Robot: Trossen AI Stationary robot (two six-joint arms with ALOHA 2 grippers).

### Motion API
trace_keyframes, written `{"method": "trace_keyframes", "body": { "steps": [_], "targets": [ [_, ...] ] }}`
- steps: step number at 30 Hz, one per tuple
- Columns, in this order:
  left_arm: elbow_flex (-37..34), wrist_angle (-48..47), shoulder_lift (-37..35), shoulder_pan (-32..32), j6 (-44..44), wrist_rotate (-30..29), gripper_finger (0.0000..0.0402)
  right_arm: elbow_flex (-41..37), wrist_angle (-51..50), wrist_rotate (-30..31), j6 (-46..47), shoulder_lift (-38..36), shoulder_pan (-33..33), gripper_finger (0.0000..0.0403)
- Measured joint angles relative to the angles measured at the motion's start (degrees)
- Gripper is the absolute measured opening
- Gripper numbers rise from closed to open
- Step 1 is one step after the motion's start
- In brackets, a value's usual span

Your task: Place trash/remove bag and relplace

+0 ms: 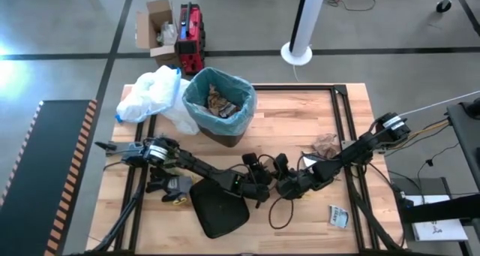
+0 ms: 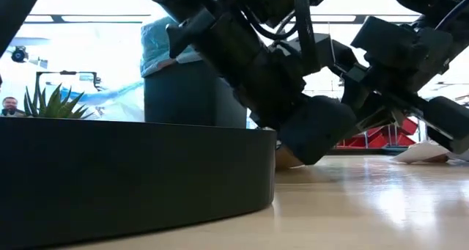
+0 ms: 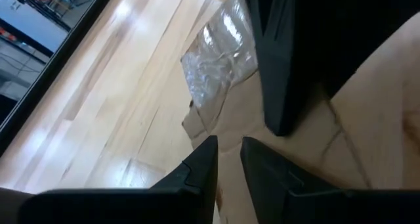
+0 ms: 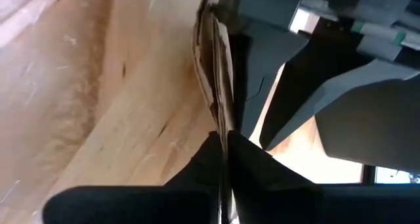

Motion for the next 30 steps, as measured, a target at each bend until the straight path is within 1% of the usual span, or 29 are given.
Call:
{"method": "trace_keyframes", "body": {
  "steps": [3, 7, 11, 14, 18, 22, 26, 30],
  "targets": [
    [0.0, 0.1, -0.5, -0.3, 0.0, 0.0, 0.0059, 0.1, -1.0, 0.7, 1.3, 0.0, 0.4, 0.0003],
    [-0.2, -1.7, -2.0, -1.4, 0.0, -2.5, 0.0059, 0.1, -5.6, 1.6, 4.4, -0.7, 1.4, 0.0002],
    [-1.1, -4.5, -4.8, -3.1, -0.3, -6.6, 0.0059, 2.4, -16.4, 1.1, 10.7, -2.8, 2.6, 0.0002],
    [-1.4, -5.5, -5.5, -4.0, -0.7, -7.4, 0.0059, 4.7, -21.9, 0.4, 14.2, -5.3, 3.3, 0.0001],
    [-1.5, -6.9, -6.1, -4.9, -1.2, -8.2, 0.0059, 7.3, -23.4, 0.2, 16.0, -9.5, 4.3, 0.0001],
    [-1.5, -10.0, -6.8, -6.4, -3.1, -14.0, 0.0059, 9.3, -23.2, 0.1, 17.2, -14.1, 4.8, 0.0001],
    [-1.5, -13.0, -7.3, -7.8, -7.3, -14.6, 0.0059, 10.5, -23.0, 0.3, 19.1, -18.3, 4.7, 0.0001],
    [-1.5, -14.2, -7.2, -8.4, -8.0, -14.6, 0.0059, 11.4, -23.0, 0.4, 19.6, -20.8, 4.7, 0.0001]
  ]
}}
